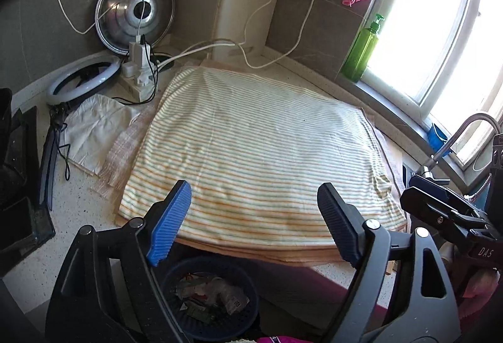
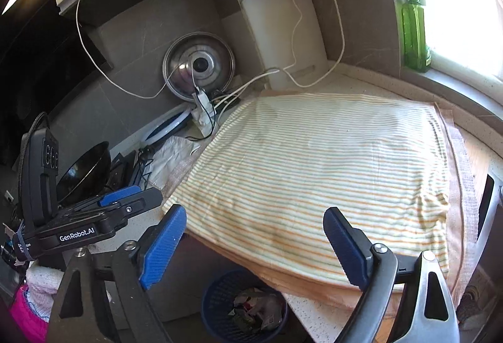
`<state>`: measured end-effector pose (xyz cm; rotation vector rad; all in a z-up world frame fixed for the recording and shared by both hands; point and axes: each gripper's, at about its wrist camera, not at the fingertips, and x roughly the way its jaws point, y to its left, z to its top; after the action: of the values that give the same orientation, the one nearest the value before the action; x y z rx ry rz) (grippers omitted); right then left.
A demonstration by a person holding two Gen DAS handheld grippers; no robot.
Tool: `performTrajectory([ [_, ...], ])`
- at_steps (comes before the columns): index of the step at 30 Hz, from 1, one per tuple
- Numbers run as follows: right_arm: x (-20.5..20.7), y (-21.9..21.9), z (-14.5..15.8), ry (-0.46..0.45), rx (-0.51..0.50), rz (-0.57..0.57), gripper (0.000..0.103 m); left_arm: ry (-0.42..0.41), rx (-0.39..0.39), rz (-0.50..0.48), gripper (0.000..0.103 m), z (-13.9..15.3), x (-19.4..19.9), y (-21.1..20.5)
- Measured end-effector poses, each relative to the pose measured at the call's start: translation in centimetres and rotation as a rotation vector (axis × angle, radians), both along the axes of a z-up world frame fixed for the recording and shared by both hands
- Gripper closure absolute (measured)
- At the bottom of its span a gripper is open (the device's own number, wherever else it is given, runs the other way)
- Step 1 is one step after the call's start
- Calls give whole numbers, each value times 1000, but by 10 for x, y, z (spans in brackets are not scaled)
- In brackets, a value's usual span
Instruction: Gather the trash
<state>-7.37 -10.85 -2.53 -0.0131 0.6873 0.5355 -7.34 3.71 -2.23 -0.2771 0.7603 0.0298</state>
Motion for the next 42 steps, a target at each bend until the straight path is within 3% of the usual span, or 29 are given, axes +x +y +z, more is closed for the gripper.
performTrajectory([
  [4, 8, -8, 8, -20, 28, -20, 0, -29, 22, 19, 14, 13, 5, -4],
  [10, 15, -14, 19, -37, 65, -26, 0, -72, 20, 57, 3, 26, 9, -5],
  [17, 21, -20, 27, -44, 97, -18, 0, -92, 5, 73, 2, 38, 14, -7],
  [24, 27, -23, 29, -42, 112, -18, 0, -107, 39, 80, 1, 45, 17, -15],
  [42, 36, -27, 26, -17, 135, -14, 0, -41, 75, 92, 0, 43, 31, -29],
])
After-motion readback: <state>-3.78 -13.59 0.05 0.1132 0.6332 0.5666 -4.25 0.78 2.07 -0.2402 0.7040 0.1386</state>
